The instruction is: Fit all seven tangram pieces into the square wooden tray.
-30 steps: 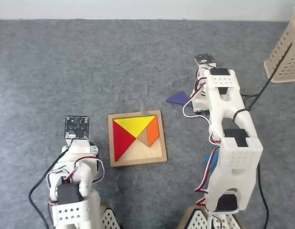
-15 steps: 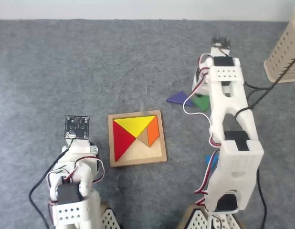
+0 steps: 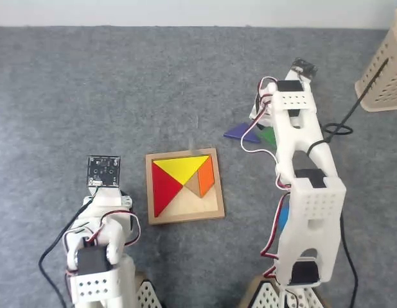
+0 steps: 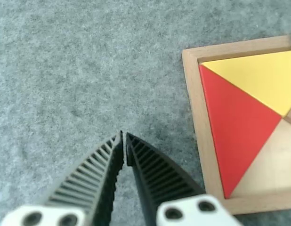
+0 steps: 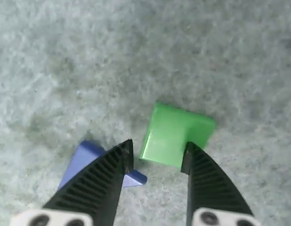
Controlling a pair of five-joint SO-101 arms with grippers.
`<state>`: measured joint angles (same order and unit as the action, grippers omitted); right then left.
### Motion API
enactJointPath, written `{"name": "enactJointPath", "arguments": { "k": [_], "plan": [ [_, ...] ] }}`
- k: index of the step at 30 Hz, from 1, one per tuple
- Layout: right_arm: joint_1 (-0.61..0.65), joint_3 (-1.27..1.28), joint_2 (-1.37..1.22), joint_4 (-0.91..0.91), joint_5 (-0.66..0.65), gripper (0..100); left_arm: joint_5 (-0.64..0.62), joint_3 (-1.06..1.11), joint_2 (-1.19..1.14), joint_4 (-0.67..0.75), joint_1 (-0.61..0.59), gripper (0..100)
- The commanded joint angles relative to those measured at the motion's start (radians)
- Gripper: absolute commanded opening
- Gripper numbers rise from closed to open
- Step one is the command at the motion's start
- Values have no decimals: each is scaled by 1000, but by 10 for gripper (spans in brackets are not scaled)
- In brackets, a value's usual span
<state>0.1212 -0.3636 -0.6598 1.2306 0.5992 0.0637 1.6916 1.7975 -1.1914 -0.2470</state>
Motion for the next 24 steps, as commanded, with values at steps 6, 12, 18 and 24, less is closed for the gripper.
{"name": "enactJointPath", "arguments": {
  "k": [6,12,18,24],
  "plan": [
    [-68,-35,1,74,-158,188,5,-5,8,-2,-3,12],
    [-91,-35,1,111,-163,188,5,-5,8,-2,-3,12],
    [-88,-109,-7,194,-272,188,5,-5,8,-2,-3,12],
    [-93,-114,1,259,-405,255,5,-5,8,-2,-3,12]
  ]
}}
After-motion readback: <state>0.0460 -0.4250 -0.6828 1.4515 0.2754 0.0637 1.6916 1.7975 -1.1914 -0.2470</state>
